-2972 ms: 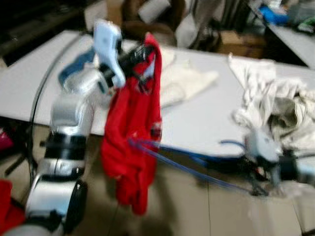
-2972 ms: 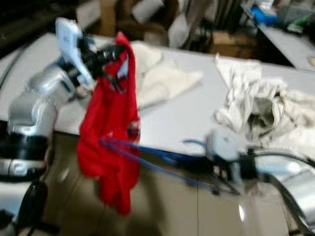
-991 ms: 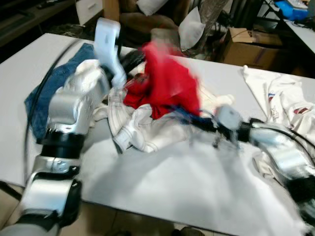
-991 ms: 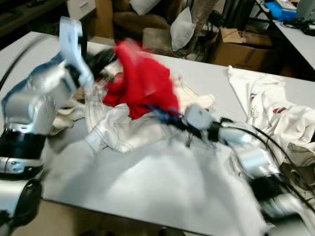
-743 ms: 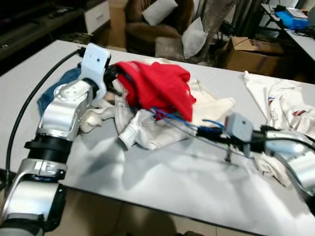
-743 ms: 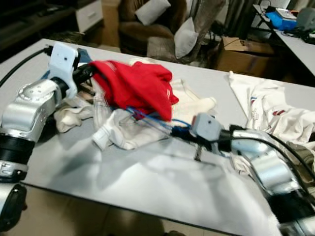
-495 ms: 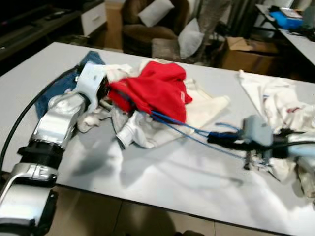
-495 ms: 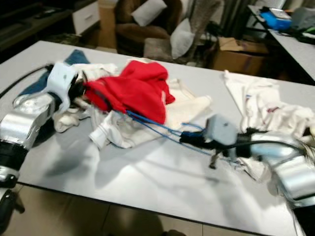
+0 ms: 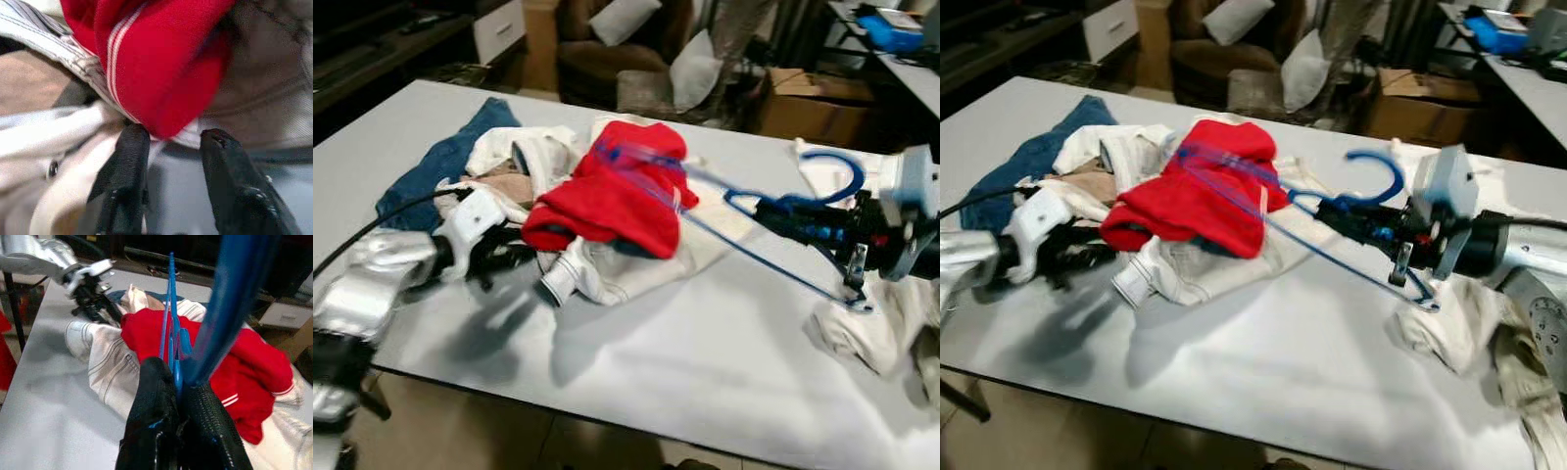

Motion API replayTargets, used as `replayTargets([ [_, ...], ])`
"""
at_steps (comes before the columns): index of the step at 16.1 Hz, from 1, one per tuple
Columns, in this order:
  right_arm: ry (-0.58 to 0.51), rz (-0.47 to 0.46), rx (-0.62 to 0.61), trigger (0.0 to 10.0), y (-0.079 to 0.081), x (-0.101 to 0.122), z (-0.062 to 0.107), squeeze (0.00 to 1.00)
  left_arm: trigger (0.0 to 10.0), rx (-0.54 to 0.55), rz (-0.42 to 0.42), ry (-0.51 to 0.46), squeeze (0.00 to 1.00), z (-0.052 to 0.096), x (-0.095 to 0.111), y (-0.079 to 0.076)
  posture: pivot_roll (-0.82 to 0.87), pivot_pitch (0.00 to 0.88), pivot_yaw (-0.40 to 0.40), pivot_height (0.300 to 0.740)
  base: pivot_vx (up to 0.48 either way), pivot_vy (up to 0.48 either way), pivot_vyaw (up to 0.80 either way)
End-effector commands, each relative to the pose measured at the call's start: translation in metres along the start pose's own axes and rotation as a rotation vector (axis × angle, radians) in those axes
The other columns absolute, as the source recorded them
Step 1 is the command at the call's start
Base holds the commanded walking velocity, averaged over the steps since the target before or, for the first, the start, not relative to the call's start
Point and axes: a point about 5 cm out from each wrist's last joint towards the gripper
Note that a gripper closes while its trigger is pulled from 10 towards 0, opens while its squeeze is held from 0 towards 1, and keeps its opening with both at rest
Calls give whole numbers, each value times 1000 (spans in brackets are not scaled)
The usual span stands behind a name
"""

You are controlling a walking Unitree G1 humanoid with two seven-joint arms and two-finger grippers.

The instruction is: Hang hanger

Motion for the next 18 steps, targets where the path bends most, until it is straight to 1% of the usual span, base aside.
replayTargets([
  [1,-51,3,-36,10000,3,6,1,0,10000,-42,47,-113,1000,13,15,-4,-98,0,-51,740,0,0,0],
  [2,-81,-11,-80,10000,5,4,-3,0,10000,-53,102,-201,1000,26,24,-7,-94,0,-54,740,0,0,0],
  [3,-114,-20,-142,10000,5,3,-9,0,10000,-38,143,-277,1000,39,33,-6,-95,0,-53,740,0,0,0],
  [4,-130,-16,-170,10000,4,3,-12,0,10000,-30,158,-306,1000,44,36,-6,-95,0,-53,740,0,0,0],
  [5,-149,-44,-264,10000,1,-1,-20,0,10000,-2,233,-425,1000,54,46,-4,-92,0,-45,740,0,0,0],
  [6,-152,-81,-376,10000,-3,-6,-26,0,10000,30,280,-515,1000,58,53,-3,-90,0,-49,740,0,0,0],
  [7,-159,-170,-480,10000,-7,-12,-32,0,10000,150,292,-606,1000,57,64,2,-91,0,-54,740,0,0,0],
  [8,-140,-201,-555,10000,-9,-19,-35,0,10000,318,322,-668,1000,53,72,11,-89,0,-59,740,0,0,0],
  [9,-126,-197,-584,10000,-7,-21,-38,0,10000,381,313,-671,1000,51,74,12,-88,0,-65,740,0,0,0],
  [10,-135,-227,-657,10000,0,-24,-47,0,10000,432,320,-655,1000,43,79,3,-92,0,-67,740,0,0,0],
  [11,-145,-212,-703,10000,2,-25,-50,0,10000,431,335,-671,1000,38,85,-3,-105,0,-57,740,0,0,0],
  [12,-150,-190,-777,10000,3,-25,-51,0,10000,435,332,-672,1000,32,90,-9,-105,0,-57,740,0,0,0],
  [13,-150,-190,-777,10000,3,-25,-51,0,10000,435,332,-672,1000,32,90,-9,-105,0,-57,740,0,0,0],
  [14,-179,-233,-815,10000,7,-24,-55,0,10000,404,349,-628,749,4,94,-29,-113,0,-58,740,0,0,0],
  [15,-187,-243,-822,10000,7,-24,-55,0,10000,395,347,-617,749,-1,94,-33,-113,0,-58,740,0,0,0],
  [16,-183,-231,-848,10000,11,-24,-57,0,10000,416,338,-582,0,-15,89,-44,-122,0,-53,740,0,0,0],
  [17,-187,-237,-880,10000,15,-27,-60,0,10000,463,395,-544,0,-29,80,-54,-126,0,-50,740,0,0,0],
  [18,-176,-265,-898,10000,19,-32,-61,0,10000,477,409,-520,0,-33,75,-58,-132,0,-47,740,0,0,0],
])
Point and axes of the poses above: a point about 5 cm out from each wrist's last joint towards the gripper, its own z axis pointing back from the gripper into the wrist, its own x axis along the axis of the wrist's last joint, y = z × x, and after that the axes turned 2 degrees about -z, right-handed
